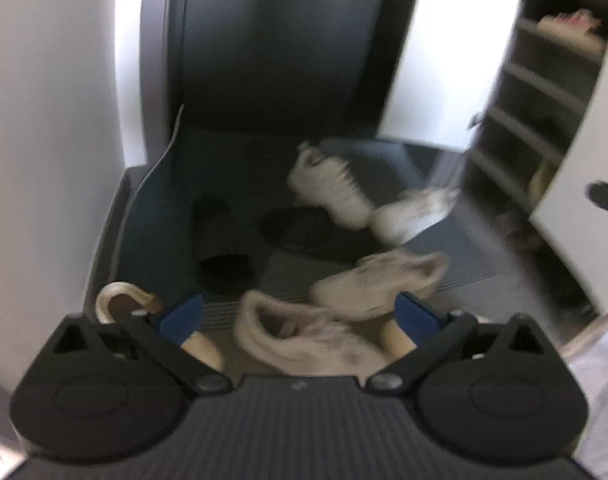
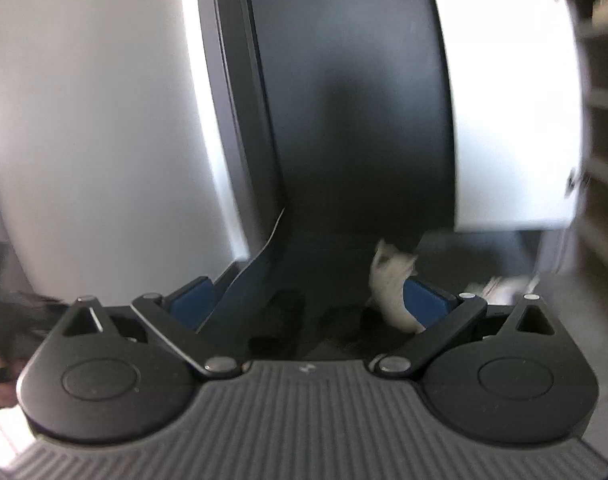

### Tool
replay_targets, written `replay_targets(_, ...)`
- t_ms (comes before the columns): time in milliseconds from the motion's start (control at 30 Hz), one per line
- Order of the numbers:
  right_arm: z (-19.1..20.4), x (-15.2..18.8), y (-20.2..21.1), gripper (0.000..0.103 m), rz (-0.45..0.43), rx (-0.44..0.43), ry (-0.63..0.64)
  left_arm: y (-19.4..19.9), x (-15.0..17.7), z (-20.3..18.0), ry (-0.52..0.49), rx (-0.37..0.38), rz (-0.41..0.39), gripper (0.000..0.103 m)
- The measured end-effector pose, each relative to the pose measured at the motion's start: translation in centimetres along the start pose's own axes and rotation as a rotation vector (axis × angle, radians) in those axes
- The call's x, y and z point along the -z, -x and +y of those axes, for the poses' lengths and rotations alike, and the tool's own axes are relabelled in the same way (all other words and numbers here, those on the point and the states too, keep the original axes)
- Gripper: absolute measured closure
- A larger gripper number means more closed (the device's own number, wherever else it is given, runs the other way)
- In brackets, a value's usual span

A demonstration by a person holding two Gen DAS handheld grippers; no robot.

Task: Organize scattered shoes
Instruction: 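Lower the left gripper onto the white clog's brown strap and close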

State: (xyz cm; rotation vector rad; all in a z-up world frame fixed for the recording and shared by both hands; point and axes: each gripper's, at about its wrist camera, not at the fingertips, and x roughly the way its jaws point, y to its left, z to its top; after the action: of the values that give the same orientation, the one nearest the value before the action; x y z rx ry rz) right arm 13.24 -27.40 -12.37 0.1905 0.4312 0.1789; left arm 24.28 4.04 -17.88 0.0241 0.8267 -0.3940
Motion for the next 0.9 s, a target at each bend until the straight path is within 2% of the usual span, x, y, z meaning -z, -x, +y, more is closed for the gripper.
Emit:
replay_targets(67, -0.6, 2.7, -3.5, 0.0, 0.073, -0.033, -0.023, -4.0, 0.9, 2.7, 0.007, -0.027, 0.032, 0.005)
replay_targets(133, -0.7, 4.4, -5.6, 0.0, 0.104, -0.033, -0.005, -8.7, 1.8, 5.9, 0.022, -0.049, 0.063, 0.01)
replay_targets(233, -0.8, 6.5, -8.0, 0.0, 0.145, -0.022, 0.031, -13.8, 2.9, 9.3, -0.011, -0.111, 0.099, 0.013)
replay_targets(267, -0.7, 7.1, -8.6, 0.0, 0.16, -0.022, 0.042, -15.3, 3.2, 10.5, 0.001, -0.117, 0.12, 0.017)
replay_targets(300, -0.6, 7.3, -8.8, 0.0, 0.164, -0.022, 0.047, -16.2, 3.3, 11.5, 0.008, -0.117, 0.139, 0.02)
replay_targets(433, -0.4, 8.3, -10.2, 0.0, 0.162, -0.032, 0.057, -19.3, 3.8, 13.8, -0.015, -0.089, 0.197, 0.02)
replay_targets(633, -1.6, 9.0, -11.9, 0.0, 0.18, -0.051, -0.037, -22.8, 4.2, 16.8, -0.005, -0.058, 0.254, 0.022)
replay_targets(767, -2.4, 9.6, -12.2, 0.0, 0.206, -0.032, -0.068, -24.8, 4.3, 17.7, -0.029, -0.049, 0.301, 0.043)
replay_targets(833, -2.6, 9.7, -12.2, 0.0, 0.213, -0.019, -0.072, -25.7, 4.3, 17.9, -0.058, -0.042, 0.316, 0.047)
replay_targets(900, -2.8, 9.7, -12.3, 0.0, 0.215, -0.006, -0.077, -25.8, 4.1, 18.3, -0.03, -0.032, 0.305, 0.062)
